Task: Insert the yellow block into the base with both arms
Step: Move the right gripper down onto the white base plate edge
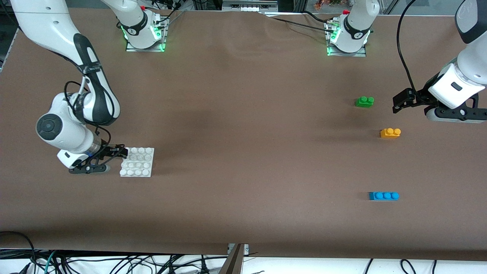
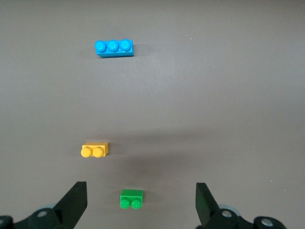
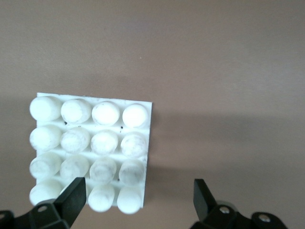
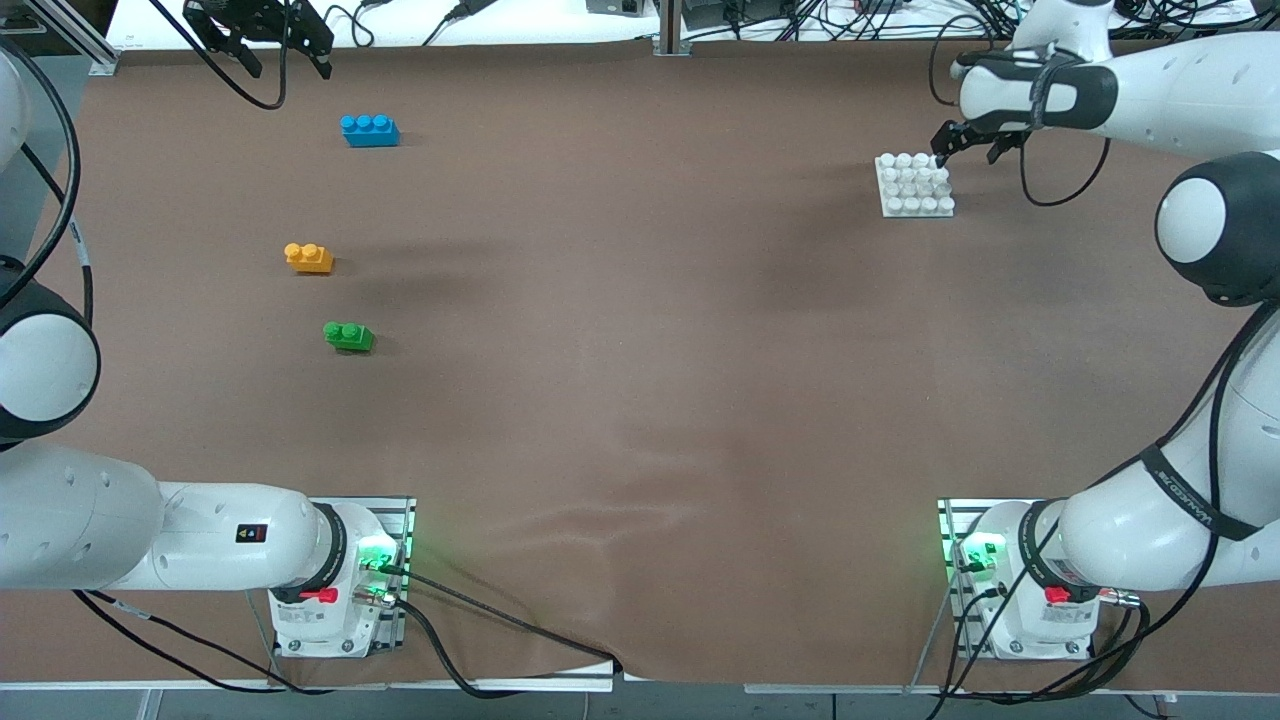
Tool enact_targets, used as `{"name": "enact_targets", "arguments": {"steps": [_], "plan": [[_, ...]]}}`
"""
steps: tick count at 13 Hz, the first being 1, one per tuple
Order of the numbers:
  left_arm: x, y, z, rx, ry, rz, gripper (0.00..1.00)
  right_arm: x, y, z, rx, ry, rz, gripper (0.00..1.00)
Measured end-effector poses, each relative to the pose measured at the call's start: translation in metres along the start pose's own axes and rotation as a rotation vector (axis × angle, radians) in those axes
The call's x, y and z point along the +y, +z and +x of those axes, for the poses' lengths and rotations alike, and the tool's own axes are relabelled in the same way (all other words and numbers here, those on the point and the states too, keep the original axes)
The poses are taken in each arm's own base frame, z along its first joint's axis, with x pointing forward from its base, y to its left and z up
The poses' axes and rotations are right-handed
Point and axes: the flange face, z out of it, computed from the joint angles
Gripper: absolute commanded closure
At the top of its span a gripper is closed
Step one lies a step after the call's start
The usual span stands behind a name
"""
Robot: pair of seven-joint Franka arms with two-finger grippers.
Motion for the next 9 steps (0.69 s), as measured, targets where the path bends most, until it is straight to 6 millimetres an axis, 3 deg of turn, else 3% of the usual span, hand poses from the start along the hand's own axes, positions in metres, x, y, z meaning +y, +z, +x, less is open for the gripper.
{"name": "enact_targets", "arguments": {"steps": [4,9], "plan": [[0.0,0.0,0.0,-0.004,0.0,0.0,0.0,-0.015,0.019,0.001,0.015,0.047,0.062,0.0],[0.0,0.001,-0.001,-0.008,0.0,0.0,0.0,-0.009,0.024,0.004,0.014,0.074,0.073,0.0]]}}
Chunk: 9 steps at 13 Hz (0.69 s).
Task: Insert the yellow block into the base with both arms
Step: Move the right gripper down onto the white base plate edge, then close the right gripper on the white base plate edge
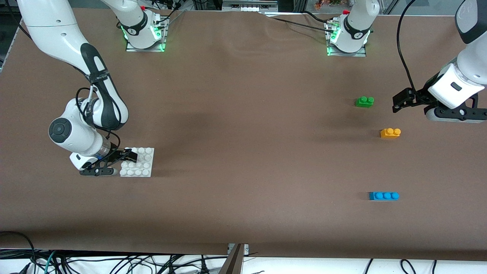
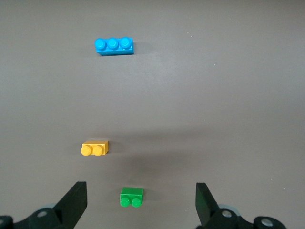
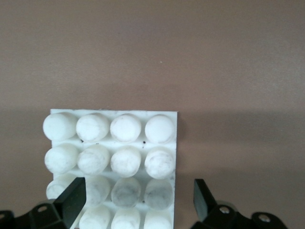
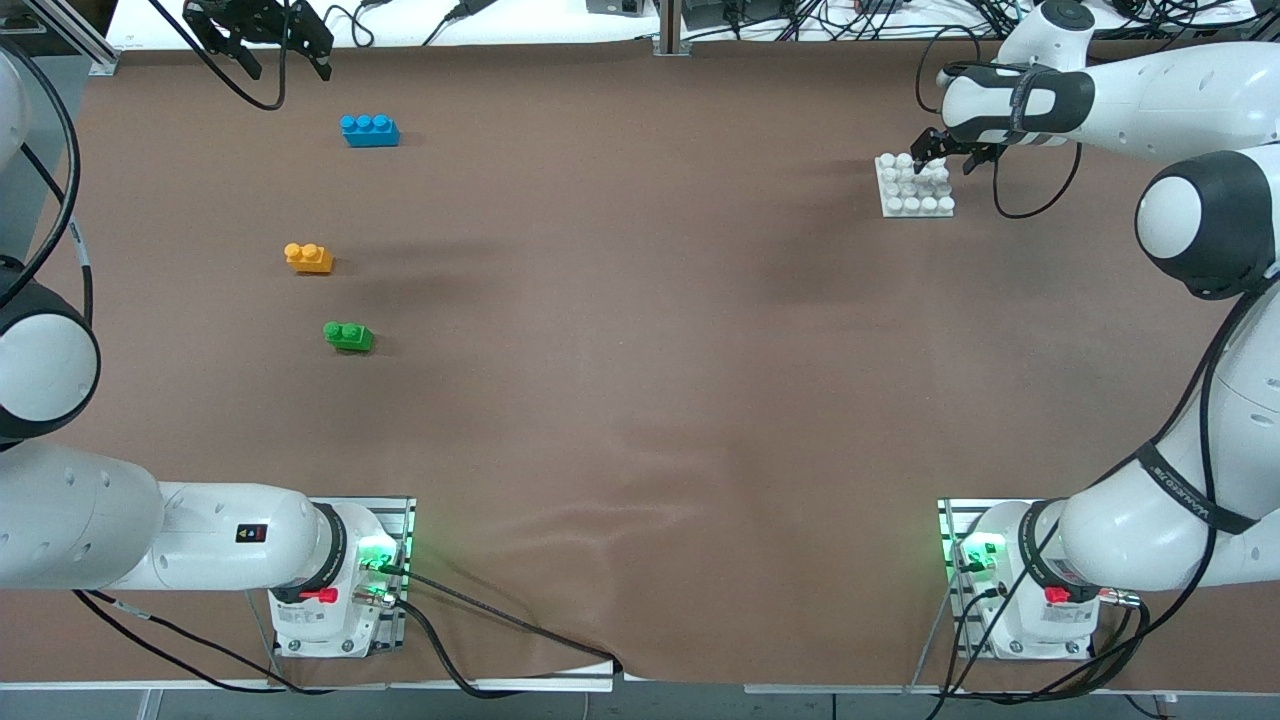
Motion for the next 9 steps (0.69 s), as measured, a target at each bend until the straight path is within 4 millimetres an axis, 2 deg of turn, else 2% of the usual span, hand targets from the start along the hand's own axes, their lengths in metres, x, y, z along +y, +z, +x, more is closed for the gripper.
{"name": "enact_targets", "arguments": {"steps": [4,9], "plan": [[0.0,0.0,0.0,-0.002,0.0,0.0,0.0,0.005,0.016,-0.002,-0.02,0.036,0.02,0.0],[0.0,0.0,0.0,-0.002,-0.001,0.0,0.0,0.008,0.02,-0.002,-0.025,0.043,0.021,0.0]]}}
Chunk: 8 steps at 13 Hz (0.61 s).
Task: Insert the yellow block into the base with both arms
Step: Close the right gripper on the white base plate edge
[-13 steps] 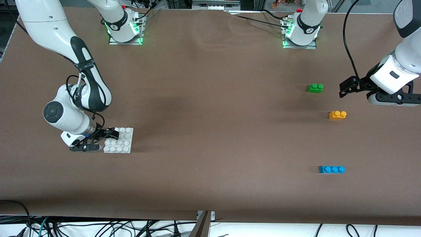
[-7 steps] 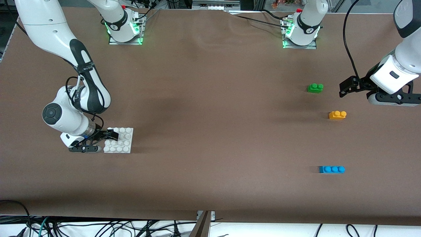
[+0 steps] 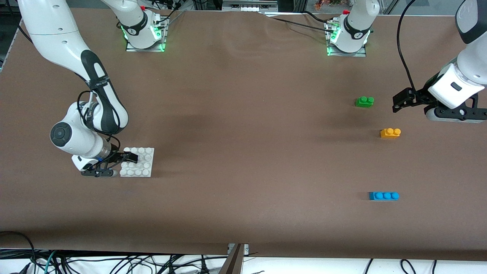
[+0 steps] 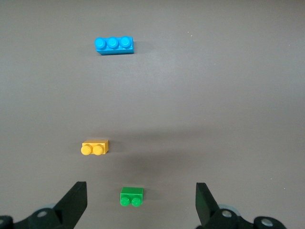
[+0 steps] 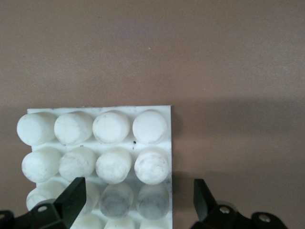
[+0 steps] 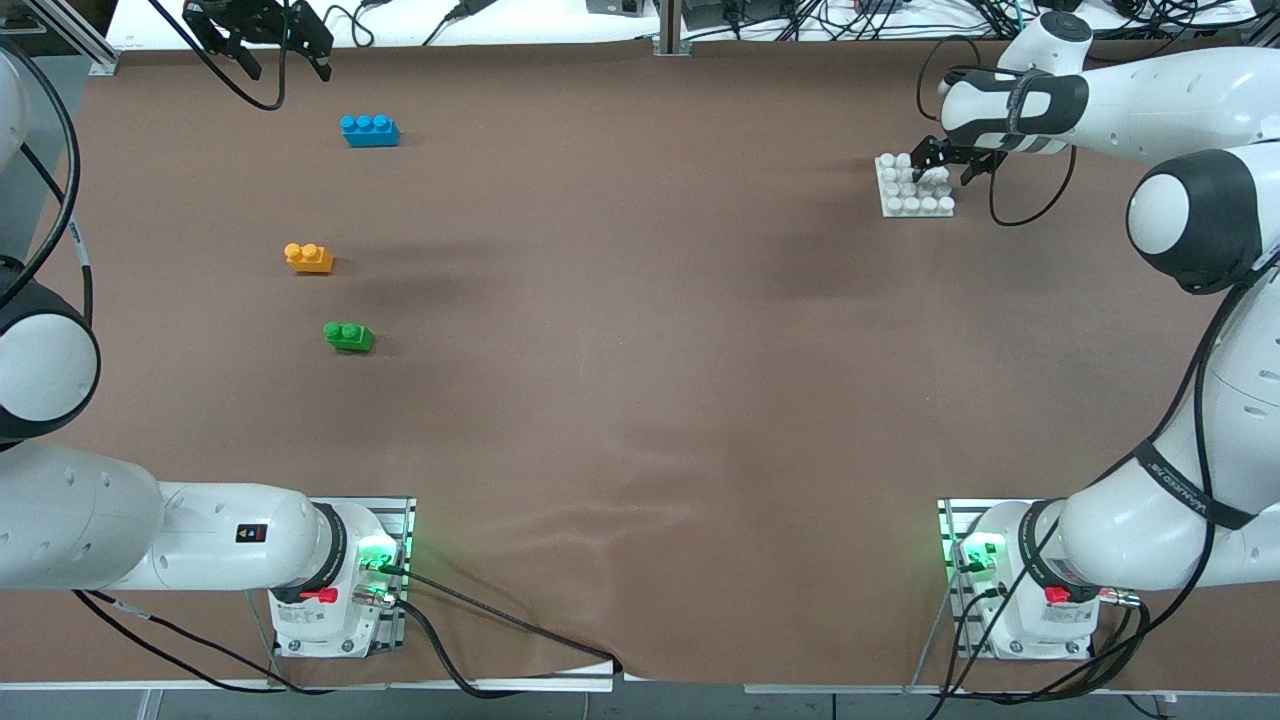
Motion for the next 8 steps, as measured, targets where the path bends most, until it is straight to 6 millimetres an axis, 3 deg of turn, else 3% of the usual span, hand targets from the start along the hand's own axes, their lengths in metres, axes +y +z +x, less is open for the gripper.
{"name": "enact_targets", "arguments": {"steps": [8], "plan": [[0.0,0.0,0.0,0.0,0.0,0.0,0.0,0.012,0.001,-0.002,-0.04,0.02,0.005,0.0]]}}
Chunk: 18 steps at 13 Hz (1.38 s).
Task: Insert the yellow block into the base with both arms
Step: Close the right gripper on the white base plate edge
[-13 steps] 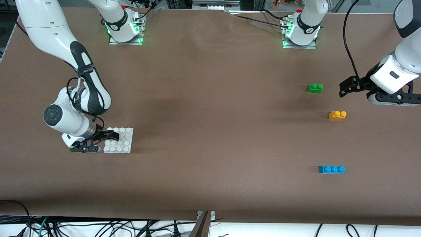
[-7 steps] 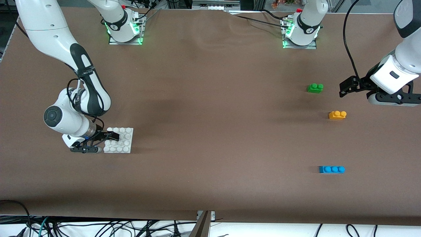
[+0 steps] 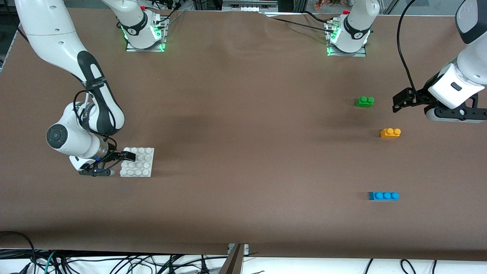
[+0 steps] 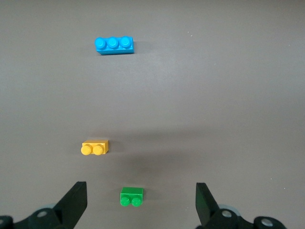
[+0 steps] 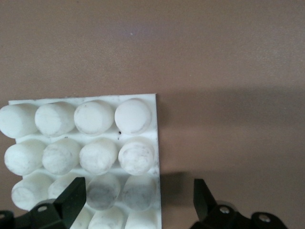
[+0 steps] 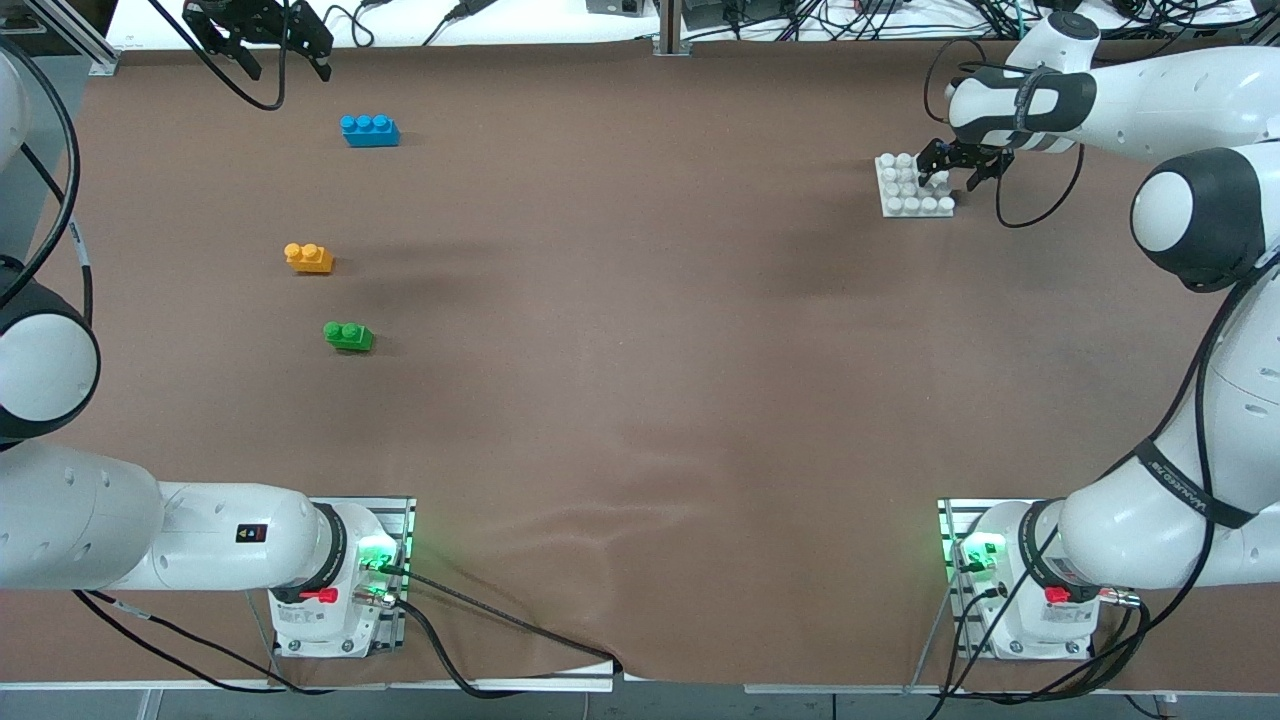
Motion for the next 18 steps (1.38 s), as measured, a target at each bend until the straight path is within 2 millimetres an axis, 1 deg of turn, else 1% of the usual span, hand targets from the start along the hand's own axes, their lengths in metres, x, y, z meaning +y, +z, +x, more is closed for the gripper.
{"name": "enact_targets", "arguments": {"steps": [6,8,10,11,12,16,18], "plan": [[0.0,0.0,0.0,0.0,0.0,0.0,0.0,-0.001,0.003,0.001,-0.003,0.007,0.007,0.0],[0.0,0.0,0.0,0.0,0.0,0.0,0.0,-0.002,0.007,0.002,-0.005,0.02,0.021,0.01],[0.0,0.0,0.0,0.0,0.0,0.0,0.0,-0.003,0.012,0.004,-0.009,0.027,0.029,0.07],[0.0,0.0,0.0,0.0,0.0,0.0,0.0,-0.003,0.012,0.005,-0.008,0.027,0.031,0.08],[0.0,0.0,0.0,0.0,0.0,0.0,0.0,-0.003,0.012,0.006,-0.007,0.027,0.031,0.13],[0.0,0.0,0.0,0.0,0.0,0.0,0.0,-0.007,0.01,0.007,-0.013,0.025,0.038,0.23],[0.0,0.0,0.0,0.0,-0.001,0.0,0.0,-0.008,0.01,0.007,-0.015,0.025,0.04,0.31]]}}
